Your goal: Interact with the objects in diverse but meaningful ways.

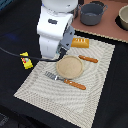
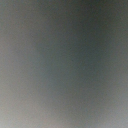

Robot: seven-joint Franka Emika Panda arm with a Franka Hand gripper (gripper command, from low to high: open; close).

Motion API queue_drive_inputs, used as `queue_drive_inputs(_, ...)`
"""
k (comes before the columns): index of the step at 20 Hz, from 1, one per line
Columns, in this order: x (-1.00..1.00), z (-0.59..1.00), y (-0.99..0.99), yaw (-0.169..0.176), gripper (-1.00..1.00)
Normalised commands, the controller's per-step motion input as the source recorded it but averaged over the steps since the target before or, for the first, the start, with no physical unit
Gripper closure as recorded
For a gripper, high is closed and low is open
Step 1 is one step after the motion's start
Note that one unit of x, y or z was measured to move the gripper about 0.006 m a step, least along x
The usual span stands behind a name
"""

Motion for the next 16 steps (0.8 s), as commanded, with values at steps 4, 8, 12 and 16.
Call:
queue_drive_inputs(4,-1.00,-0.19,0.35,0.000,1.00)
queue_drive_inputs(8,-1.00,-0.24,0.36,0.000,1.00)
queue_drive_inputs(12,-0.97,-0.28,0.52,0.000,1.00)
queue_drive_inputs(16,-0.94,-0.34,0.57,0.000,1.00)
